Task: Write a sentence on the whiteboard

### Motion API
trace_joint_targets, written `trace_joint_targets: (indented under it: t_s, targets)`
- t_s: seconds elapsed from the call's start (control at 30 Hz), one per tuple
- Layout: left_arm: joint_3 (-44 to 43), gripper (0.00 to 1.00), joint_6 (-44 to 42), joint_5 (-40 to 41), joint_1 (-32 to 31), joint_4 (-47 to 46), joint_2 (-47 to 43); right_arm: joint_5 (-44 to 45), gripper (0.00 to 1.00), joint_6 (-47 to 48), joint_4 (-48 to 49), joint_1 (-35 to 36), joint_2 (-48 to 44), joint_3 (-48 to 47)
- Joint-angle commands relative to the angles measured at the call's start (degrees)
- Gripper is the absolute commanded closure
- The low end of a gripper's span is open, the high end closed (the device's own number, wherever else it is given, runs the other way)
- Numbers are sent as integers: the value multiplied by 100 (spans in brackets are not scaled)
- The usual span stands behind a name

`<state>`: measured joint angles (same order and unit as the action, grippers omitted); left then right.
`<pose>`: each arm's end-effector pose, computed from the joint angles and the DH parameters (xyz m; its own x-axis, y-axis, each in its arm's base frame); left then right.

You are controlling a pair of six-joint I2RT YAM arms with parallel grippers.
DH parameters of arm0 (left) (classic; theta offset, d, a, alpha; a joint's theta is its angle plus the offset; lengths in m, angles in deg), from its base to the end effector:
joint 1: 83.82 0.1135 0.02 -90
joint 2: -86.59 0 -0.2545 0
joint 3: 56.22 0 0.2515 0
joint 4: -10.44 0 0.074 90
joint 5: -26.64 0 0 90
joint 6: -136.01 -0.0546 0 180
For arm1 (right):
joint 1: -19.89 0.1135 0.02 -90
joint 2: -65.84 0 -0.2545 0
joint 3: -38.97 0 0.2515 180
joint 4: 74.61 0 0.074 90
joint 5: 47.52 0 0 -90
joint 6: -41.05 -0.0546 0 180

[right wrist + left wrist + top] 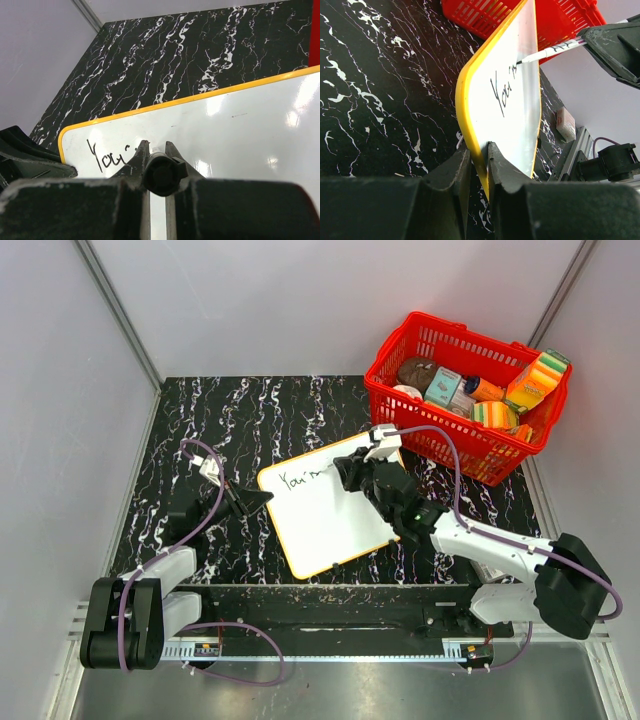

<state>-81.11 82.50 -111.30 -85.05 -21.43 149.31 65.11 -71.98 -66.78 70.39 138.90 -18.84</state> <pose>0.2111 -0.0451 0.1740 -0.5310 -0.3871 -0.7538 0.5434 0.5270 -0.6534 0.2146 0.2273 0.2747 -0.2593 0.2532 -0.9320 -0.4000 0.8503 0.3422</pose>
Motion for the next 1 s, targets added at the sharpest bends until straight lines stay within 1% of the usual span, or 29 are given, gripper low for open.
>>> trace_joint_targets:
  t_s: [0.0,0.13,0.37,0.97]
  targets:
    - [81,100,-380,-84,-26,-205,-40,452,100,35,-45,-128,51,-240]
    - [81,100,-388,-92,-26,-214,-14,330,100,61,-36,-146,121,-336]
    - [72,100,-388,-92,-26,-214,-23,-136,100,35,43,-146,262,-389]
    - [90,100,-388,-92,-26,-205,-40,-338,100,-167,-282,-146,-98,59]
